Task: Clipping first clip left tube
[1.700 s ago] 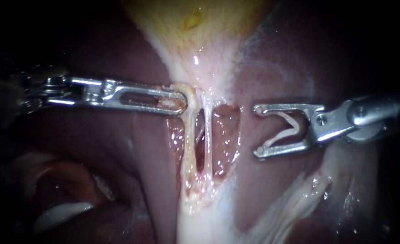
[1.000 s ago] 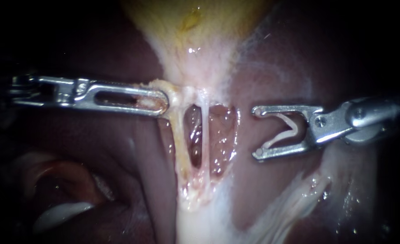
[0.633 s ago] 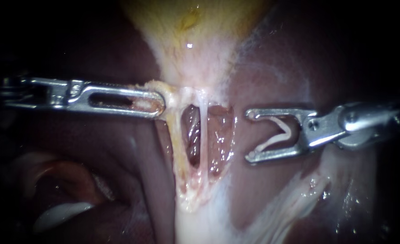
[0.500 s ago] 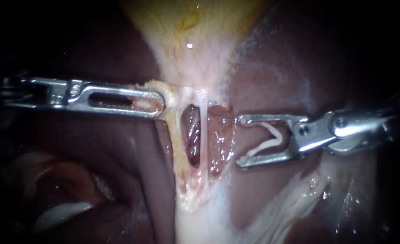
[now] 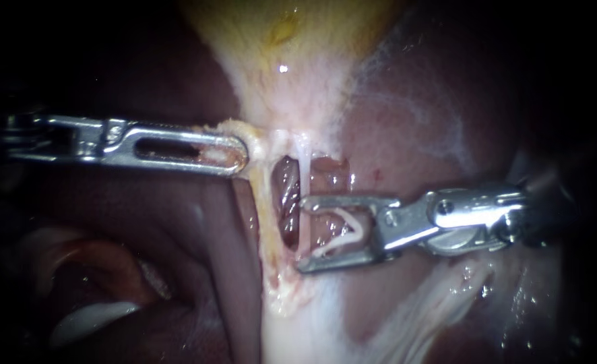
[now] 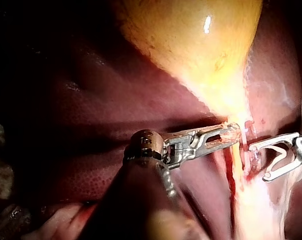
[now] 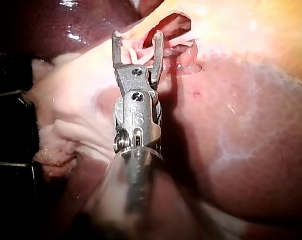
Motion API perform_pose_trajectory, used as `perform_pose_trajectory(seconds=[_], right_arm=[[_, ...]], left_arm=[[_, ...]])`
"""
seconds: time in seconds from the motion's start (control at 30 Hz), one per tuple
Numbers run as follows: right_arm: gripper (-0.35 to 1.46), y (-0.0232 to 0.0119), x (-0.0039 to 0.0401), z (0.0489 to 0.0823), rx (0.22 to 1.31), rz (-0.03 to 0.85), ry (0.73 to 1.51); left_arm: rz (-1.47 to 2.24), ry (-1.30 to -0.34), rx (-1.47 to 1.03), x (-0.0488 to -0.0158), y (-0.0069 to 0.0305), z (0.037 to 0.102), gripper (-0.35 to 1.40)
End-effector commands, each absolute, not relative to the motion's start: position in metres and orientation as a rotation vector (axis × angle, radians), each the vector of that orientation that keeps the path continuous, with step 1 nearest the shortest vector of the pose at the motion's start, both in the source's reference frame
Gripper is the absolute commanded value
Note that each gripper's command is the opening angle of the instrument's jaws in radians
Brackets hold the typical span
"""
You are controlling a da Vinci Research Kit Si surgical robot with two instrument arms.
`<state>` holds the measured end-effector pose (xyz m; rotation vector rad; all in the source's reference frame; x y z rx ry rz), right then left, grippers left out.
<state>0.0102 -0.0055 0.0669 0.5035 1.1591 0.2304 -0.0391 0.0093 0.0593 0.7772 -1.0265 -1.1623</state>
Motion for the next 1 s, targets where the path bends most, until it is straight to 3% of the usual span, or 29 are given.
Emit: perform_pose_trajectory(seconds=[0.03,0.43,1.0], right_arm=[[0.50,-0.0058,0.0107,0.0673,0.506,0.233,1.158],[0.50,-0.0077,0.0152,0.0703,0.552,0.231,1.159],[0.45,-0.0086,0.0179,0.0707,0.669,0.219,1.185]], left_arm=[[-1.163,-1.026,0.776,-0.0391,0.0093,0.0593,-0.35],[-1.164,-1.026,0.775,-0.0393,0.0093,0.0593,-0.35],[-1.166,-1.026,0.774,-0.0396,0.0094,0.0594,-0.35]])
